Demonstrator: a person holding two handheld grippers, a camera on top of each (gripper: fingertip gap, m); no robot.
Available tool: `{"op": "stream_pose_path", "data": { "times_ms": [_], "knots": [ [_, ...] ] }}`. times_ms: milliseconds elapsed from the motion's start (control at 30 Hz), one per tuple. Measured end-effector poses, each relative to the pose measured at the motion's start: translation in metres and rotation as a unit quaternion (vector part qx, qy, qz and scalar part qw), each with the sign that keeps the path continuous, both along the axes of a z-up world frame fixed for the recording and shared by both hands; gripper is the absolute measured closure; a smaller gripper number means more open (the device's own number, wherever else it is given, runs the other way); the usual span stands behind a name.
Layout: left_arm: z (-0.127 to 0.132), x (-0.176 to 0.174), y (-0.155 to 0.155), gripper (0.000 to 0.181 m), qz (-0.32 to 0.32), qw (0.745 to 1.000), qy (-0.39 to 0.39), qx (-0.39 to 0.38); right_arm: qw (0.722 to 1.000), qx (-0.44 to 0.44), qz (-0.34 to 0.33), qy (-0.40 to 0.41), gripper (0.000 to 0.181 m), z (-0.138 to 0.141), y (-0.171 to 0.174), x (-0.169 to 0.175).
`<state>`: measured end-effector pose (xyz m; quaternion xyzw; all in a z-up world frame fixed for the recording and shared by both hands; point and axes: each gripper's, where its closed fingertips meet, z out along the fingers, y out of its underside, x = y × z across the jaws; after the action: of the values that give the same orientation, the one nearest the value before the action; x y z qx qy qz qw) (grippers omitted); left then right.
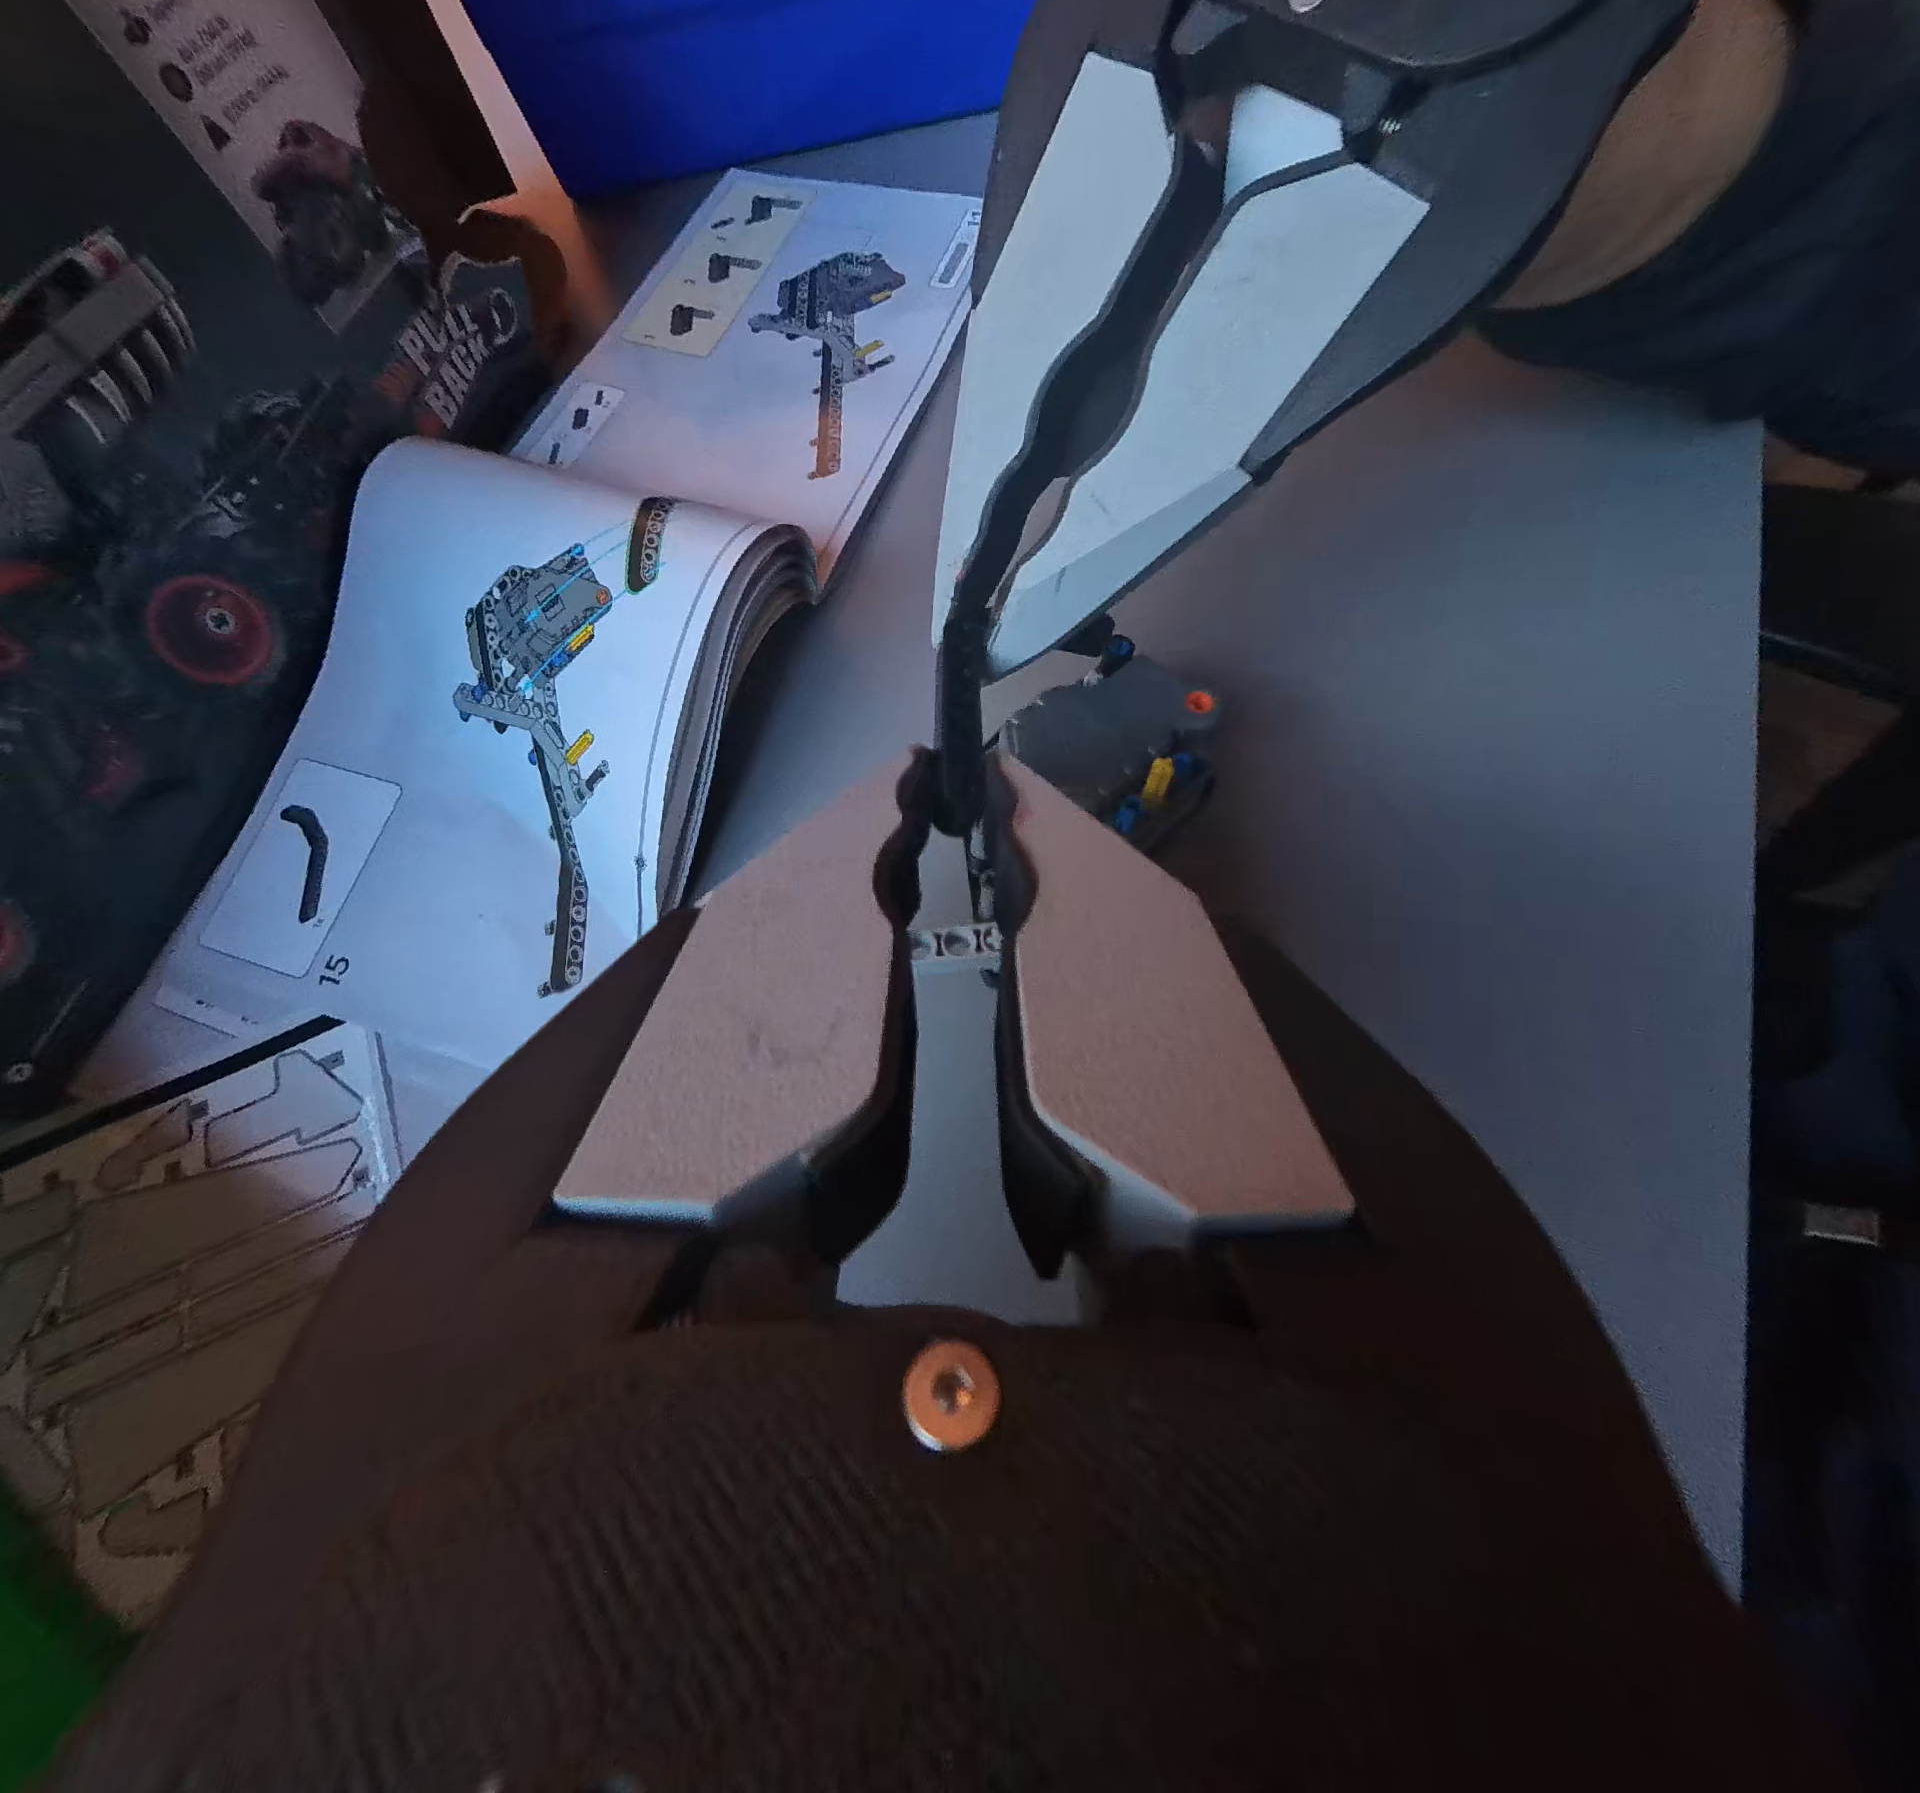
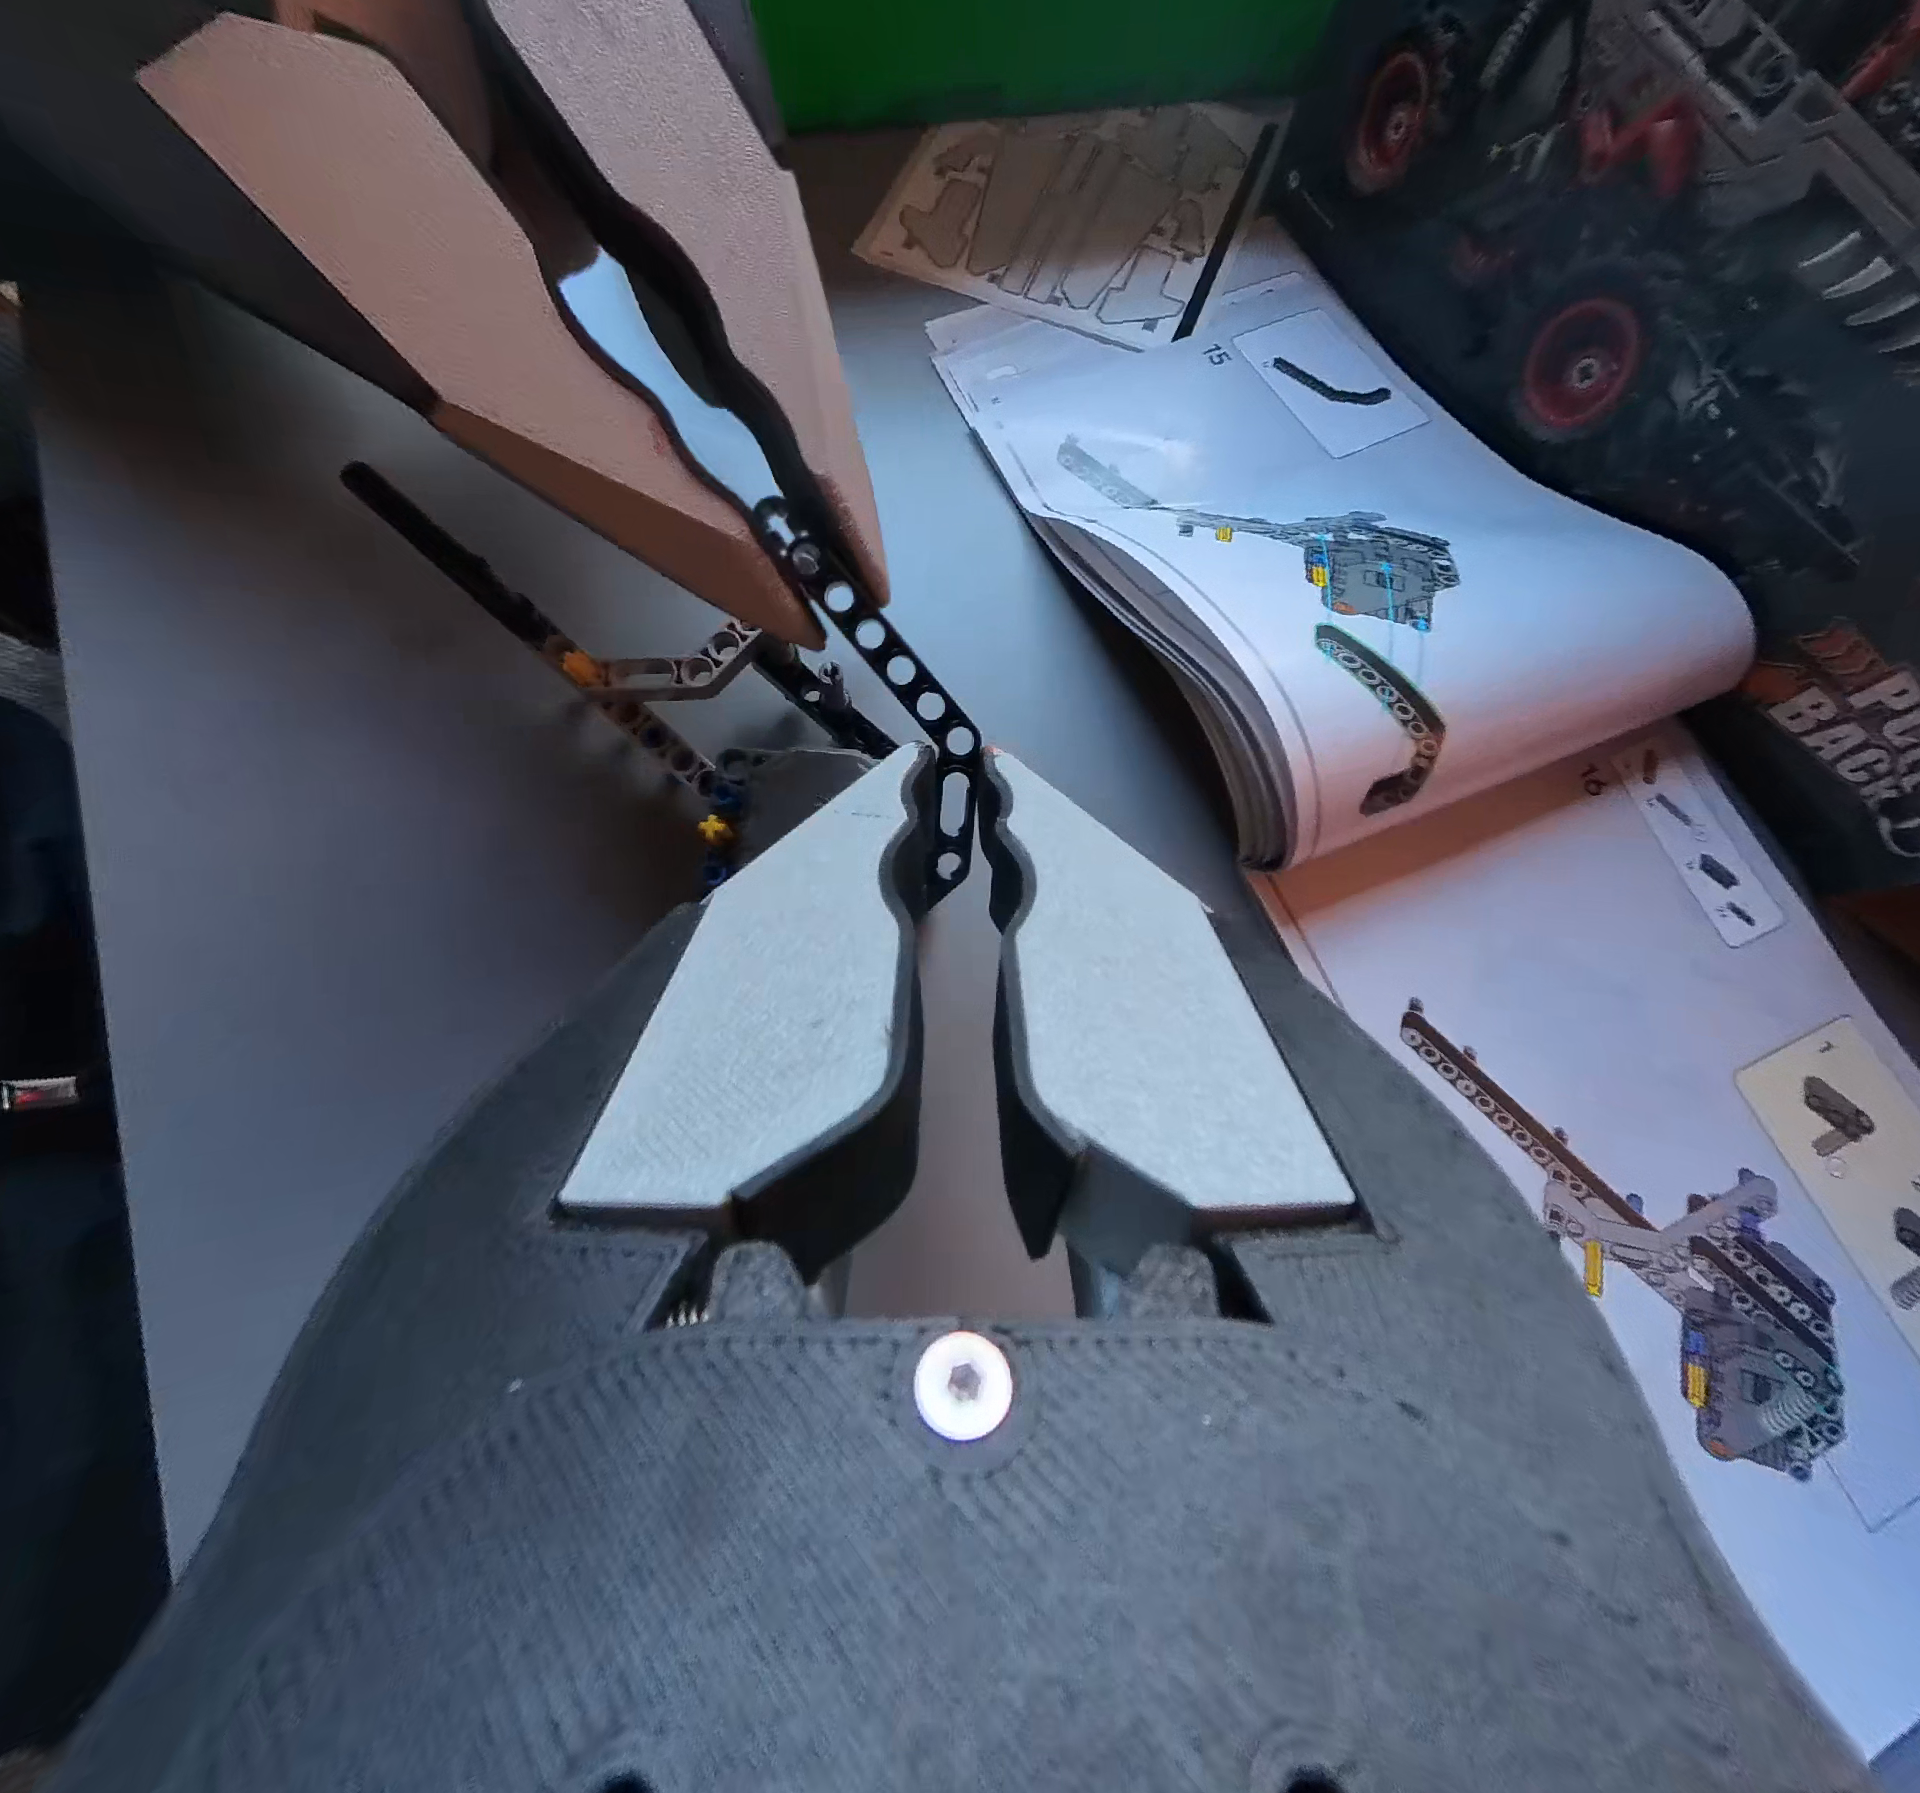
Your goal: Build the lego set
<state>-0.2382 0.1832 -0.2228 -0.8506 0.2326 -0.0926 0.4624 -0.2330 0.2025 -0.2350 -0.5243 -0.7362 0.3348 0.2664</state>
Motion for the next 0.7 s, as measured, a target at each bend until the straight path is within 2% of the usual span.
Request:
{"op": "stream_pose_path", "data": {
  "times_ms": [200,467,700],
  "knots": [
    [-0.004,0.001,-0.004,0.177,-0.001,1.0,-0.01,0.003,0.999,-0.02,0.024,0.007,0.175,0.0,-0.001,0.008],
    [-0.009,-0.003,-0.008,0.177,0.006,1.0,-0.018,0.0,0.992,-0.121,0.035,-0.006,0.173,-0.002,0.005,0.022],
    [-0.013,0.0,-0.004,0.177,0.012,1.0,0.009,0.01,0.99,-0.129,0.047,-0.014,0.171,-0.007,0.001,0.024]
  ]
}}
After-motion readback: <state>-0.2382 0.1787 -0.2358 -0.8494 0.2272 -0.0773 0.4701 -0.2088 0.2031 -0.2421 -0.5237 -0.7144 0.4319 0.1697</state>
